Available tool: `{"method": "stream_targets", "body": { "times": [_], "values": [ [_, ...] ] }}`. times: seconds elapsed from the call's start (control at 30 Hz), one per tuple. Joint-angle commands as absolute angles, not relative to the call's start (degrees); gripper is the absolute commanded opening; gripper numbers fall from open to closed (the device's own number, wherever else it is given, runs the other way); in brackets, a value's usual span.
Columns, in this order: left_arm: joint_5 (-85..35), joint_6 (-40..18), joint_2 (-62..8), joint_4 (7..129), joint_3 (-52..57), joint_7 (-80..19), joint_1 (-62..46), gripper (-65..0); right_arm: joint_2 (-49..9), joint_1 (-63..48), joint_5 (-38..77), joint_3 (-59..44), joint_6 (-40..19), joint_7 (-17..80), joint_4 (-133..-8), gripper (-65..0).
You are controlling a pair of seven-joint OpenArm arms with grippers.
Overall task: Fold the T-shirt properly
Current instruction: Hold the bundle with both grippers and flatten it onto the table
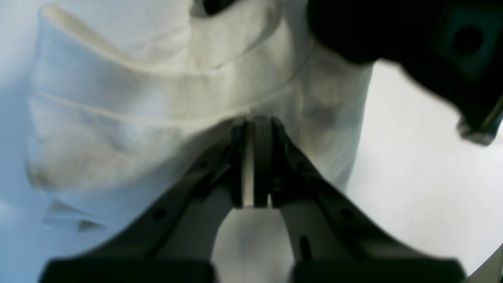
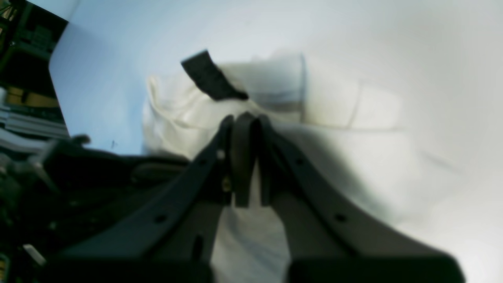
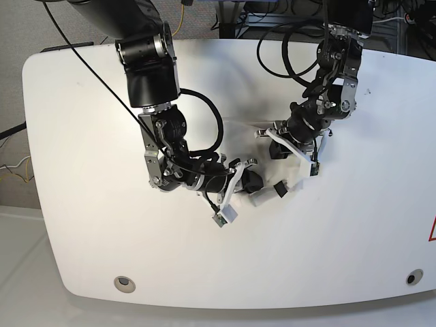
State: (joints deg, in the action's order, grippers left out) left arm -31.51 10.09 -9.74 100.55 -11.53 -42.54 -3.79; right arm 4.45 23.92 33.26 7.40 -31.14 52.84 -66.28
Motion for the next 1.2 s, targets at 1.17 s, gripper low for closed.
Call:
{"method": "stream_targets", "body": {
  "times": [1.17],
  "values": [
    [-31.78, 9.36, -14.99, 87.69, -12.0, -27.56, -1.8, -62.8, 0.48, 15.52, 34.77, 6.81, -31.08, 36.35, -61.49, -62.1]
  ]
}}
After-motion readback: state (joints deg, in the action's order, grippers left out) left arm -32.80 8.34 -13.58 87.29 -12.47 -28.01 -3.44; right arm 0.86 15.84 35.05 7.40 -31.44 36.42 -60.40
